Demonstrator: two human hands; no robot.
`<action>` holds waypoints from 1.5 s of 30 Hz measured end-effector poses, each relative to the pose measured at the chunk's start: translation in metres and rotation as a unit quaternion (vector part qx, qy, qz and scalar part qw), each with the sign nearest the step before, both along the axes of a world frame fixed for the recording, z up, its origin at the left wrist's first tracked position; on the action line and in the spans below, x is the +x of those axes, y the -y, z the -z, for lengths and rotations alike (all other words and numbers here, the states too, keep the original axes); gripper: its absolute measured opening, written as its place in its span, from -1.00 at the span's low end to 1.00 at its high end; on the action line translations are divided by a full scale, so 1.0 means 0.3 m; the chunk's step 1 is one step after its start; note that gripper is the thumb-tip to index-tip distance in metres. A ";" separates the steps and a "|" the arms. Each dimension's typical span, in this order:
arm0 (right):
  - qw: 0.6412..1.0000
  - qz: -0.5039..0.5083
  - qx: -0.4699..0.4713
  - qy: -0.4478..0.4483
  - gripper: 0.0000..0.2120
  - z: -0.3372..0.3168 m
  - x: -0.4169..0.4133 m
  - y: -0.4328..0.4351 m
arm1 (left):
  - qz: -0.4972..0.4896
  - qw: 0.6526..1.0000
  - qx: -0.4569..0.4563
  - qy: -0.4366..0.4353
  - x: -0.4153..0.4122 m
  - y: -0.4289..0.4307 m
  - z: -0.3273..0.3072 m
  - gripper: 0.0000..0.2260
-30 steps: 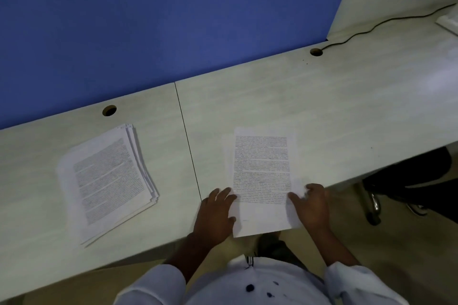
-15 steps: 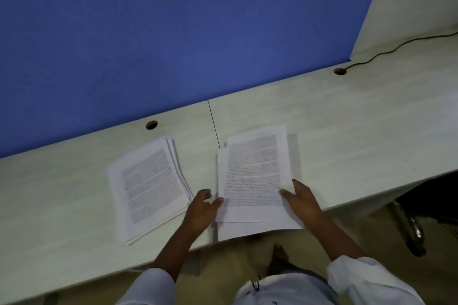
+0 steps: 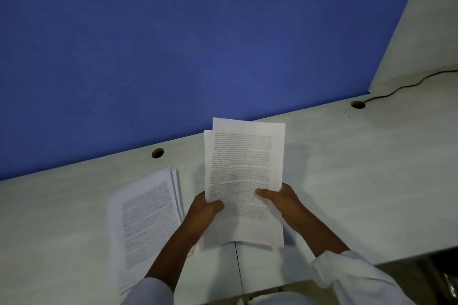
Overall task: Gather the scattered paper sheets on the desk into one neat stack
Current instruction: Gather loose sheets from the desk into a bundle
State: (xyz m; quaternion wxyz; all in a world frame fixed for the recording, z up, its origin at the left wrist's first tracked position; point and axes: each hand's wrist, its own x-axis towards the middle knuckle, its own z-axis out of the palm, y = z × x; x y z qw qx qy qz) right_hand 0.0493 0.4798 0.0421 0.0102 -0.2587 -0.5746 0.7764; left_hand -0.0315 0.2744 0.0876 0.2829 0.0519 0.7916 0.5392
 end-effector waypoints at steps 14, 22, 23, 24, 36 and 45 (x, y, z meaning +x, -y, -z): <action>0.967 -0.219 0.114 0.058 -0.60 0.090 -0.248 0.253 | -0.194 0.976 -0.066 -0.069 -0.083 0.301 0.071 -0.82; 0.940 -0.281 0.191 0.044 -0.56 0.111 -0.443 0.631 | -0.249 0.944 -0.205 -0.071 -0.227 0.686 0.156 -0.96; 0.936 -0.277 0.211 0.058 -0.58 0.119 -0.462 0.673 | -0.250 0.938 -0.233 -0.063 -0.254 0.724 0.169 -0.92; 0.931 -0.268 0.238 0.072 -0.61 0.129 -0.478 0.715 | -0.250 0.929 -0.265 -0.058 -0.281 0.758 0.185 -0.85; 0.855 -0.169 0.423 0.248 -0.34 0.176 -0.506 0.865 | -0.136 0.924 -0.357 0.026 -0.419 0.836 0.364 -0.24; 0.889 -0.125 0.330 0.293 -0.14 0.253 -0.360 0.719 | -0.056 0.931 -0.356 -0.053 -0.286 0.717 0.343 -0.37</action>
